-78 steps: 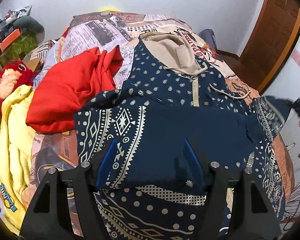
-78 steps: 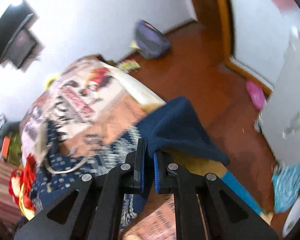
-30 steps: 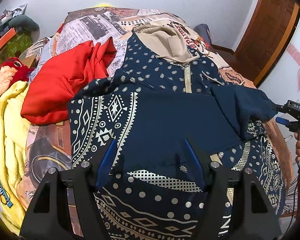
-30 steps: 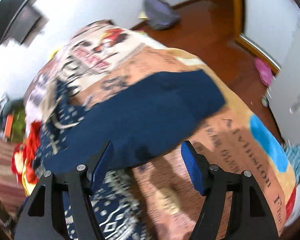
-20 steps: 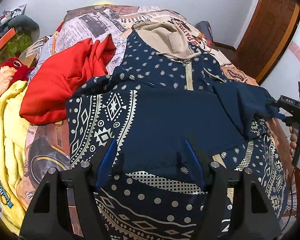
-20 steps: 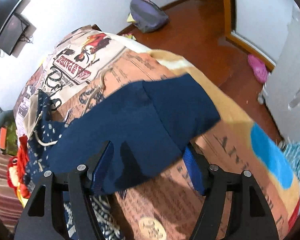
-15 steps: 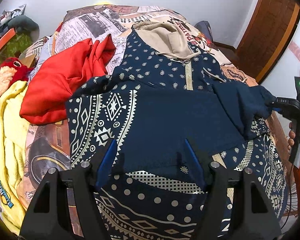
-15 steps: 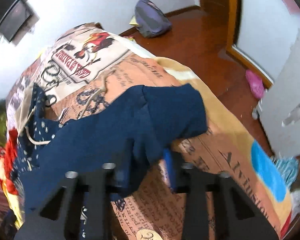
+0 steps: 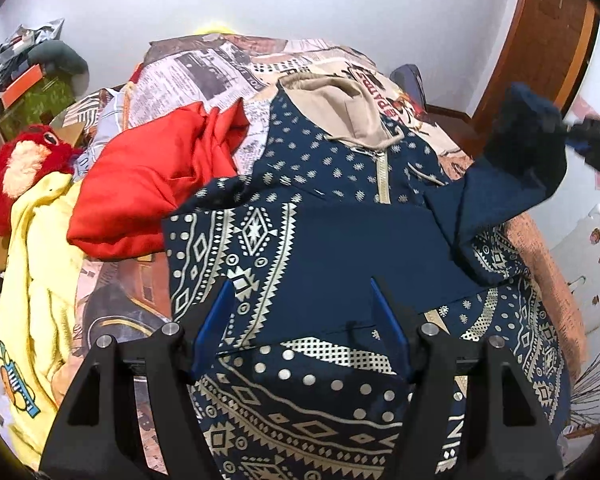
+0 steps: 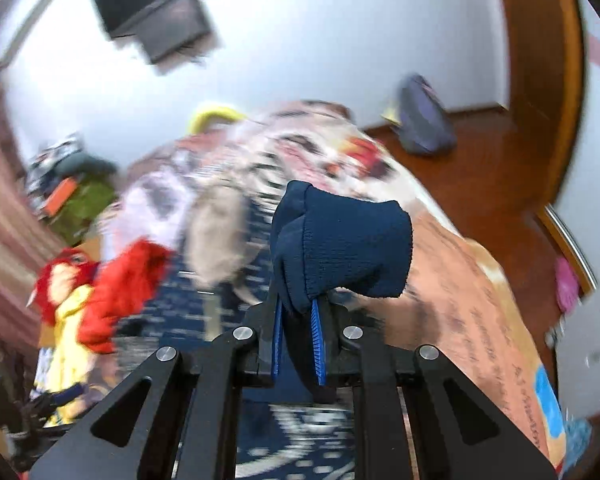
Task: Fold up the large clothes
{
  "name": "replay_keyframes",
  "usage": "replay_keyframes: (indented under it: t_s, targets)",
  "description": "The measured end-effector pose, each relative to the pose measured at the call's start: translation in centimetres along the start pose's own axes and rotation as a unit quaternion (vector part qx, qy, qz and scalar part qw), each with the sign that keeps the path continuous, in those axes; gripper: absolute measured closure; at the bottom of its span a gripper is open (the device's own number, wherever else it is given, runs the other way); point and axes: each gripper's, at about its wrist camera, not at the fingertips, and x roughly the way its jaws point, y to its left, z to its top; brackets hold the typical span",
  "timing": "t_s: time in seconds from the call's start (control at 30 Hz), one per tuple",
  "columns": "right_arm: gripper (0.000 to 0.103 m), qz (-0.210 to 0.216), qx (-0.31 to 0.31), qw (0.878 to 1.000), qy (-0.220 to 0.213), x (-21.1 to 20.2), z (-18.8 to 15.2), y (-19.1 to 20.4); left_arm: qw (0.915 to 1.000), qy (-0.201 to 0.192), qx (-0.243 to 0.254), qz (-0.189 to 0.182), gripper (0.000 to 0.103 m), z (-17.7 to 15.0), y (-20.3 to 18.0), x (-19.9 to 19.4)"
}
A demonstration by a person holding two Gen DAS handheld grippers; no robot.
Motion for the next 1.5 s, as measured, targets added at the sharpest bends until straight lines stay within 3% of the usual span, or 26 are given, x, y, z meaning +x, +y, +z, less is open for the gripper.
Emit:
replay_keyframes:
  t_s: [0.2, 0.33, 0.5, 0.6, 0.73, 0.87, 0.97, 1.13, 1.27, 1.37, 1.5]
  targets:
    - [0.092, 0.088, -0.057, 0.994, 0.025, 1.1, -0.2, 8.9, 0.9995, -0.019, -0.027, 0.001, 0.036, -0.4, 2.5, -2.0]
    - [0.092, 0.123, -0.082, 0.986, 0.074, 4.4, -2.5, 13.3, 0.9986, -0.028, -0.044, 0.011, 0.036, -1.1, 4.7, -3.4]
    - [0.092, 0.131, -0.077, 0.974, 0.167, 10.5, -7.0, 15.5, 0.9967, -0.03, -0.07, 0.027, 0.036, -2.3, 7.7, -4.6]
    - [0.092, 0.11, -0.067, 0.966, 0.223, 13.7, -9.9, 15.8, 0.9951, -0.027, -0.088, 0.036, 0.036, -3.2, 9.5, -5.1]
    - [0.088, 0.078, -0.057, 0.958, 0.269, 15.8, -12.5, 15.5, 0.9937, -0.021, -0.099, 0.048, 0.036, -4.1, 10.6, -5.3]
    - [0.086, 0.075, -0.073, 0.945, 0.31, 15.6, -13.4, 15.7, 0.9926, -0.011, -0.112, 0.046, 0.036, -4.6, 11.1, -4.7]
    - [0.084, 0.086, -0.089, 0.946, 0.299, 13.9, -12.4, 15.6, 0.9923, -0.005, -0.119, 0.034, 0.036, -4.6, 10.9, -4.3]
    - [0.052, 0.075, -0.113, 0.962, 0.238, 9.9, -9.8, 13.8, 0.9937, 0.005, -0.11, 0.022, 0.036, -3.9, 9.2, -3.3]
    - [0.047, 0.05, -0.132, 0.973, 0.181, 6.7, -7.5, 11.2, 0.9955, 0.014, -0.092, 0.019, 0.036, -3.2, 7.5, -2.2]
    - [0.041, 0.007, -0.139, 0.98, 0.141, 4.8, -6.2, 8.2, 0.9974, 0.02, -0.068, 0.016, 0.036, -2.5, 5.6, -1.2]
    - [0.035, -0.079, -0.165, 0.977, 0.112, 4.1, -6.1, 4.6, 0.9992, 0.019, -0.028, 0.022, 0.036, -1.6, 2.7, 0.3]
